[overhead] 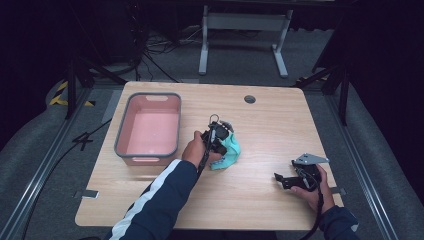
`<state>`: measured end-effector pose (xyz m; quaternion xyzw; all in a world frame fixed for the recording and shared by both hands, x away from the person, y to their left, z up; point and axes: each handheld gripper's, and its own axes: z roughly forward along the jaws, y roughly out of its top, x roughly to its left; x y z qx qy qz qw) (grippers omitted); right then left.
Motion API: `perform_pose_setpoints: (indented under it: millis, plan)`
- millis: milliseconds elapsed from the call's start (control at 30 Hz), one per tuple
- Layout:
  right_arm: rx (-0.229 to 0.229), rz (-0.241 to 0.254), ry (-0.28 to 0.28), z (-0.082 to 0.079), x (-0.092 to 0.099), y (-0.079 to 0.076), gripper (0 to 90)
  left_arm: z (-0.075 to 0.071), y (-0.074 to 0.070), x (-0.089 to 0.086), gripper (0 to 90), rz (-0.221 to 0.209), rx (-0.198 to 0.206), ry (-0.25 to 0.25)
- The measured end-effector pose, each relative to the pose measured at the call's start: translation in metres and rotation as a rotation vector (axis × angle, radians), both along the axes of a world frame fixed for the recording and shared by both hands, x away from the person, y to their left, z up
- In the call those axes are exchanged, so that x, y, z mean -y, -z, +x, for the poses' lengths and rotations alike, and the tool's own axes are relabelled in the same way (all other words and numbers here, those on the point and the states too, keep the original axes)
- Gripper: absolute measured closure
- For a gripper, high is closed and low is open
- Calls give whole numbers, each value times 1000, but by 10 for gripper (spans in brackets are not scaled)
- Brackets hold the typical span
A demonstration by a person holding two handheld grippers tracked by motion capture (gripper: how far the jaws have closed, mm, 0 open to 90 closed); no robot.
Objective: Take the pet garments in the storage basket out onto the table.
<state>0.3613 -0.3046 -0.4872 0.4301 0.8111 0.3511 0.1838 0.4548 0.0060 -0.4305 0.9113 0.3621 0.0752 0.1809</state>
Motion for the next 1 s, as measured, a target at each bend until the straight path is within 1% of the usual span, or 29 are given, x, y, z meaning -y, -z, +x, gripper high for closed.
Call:
perform_pose_setpoints:
  millis: [267,333,367,467,533,567,633,667,733,833,900,967,1000]
  plan:
    - [0,0,0,0,0,0,104,-3,1,1,600,-4,2,2]
    - [0,0,0,0,0,0,104,-4,0,2,565,-8,1,0]
    - [0,0,0,0,0,0,104,-5,-1,2,536,-5,6,1]
    - [0,0,0,0,0,0,104,-7,-4,4,470,14,3,20]
    - [0,0,0,0,0,0,104,-8,-6,4,423,5,14,24]
    - [0,-1,0,0,0,0,104,-9,-8,4,408,1,11,28]
    - [0,-1,0,0,0,0,104,-11,-11,4,387,-4,23,40]
    - [0,0,0,0,0,0,104,-12,-13,3,370,-3,29,32]
    - [0,-1,0,0,0,0,104,-13,-17,2,332,-18,40,40]
    - [0,0,0,0,0,0,104,-15,-25,-1,310,-38,62,47]
    - [0,0,0,0,0,0,104,-16,-29,-4,303,-43,72,53]
    - [0,-1,0,0,0,0,104,-17,-32,-7,290,-57,77,50]
    - [0,-1,1,0,0,0,104,-18,-34,-9,288,-58,88,50]
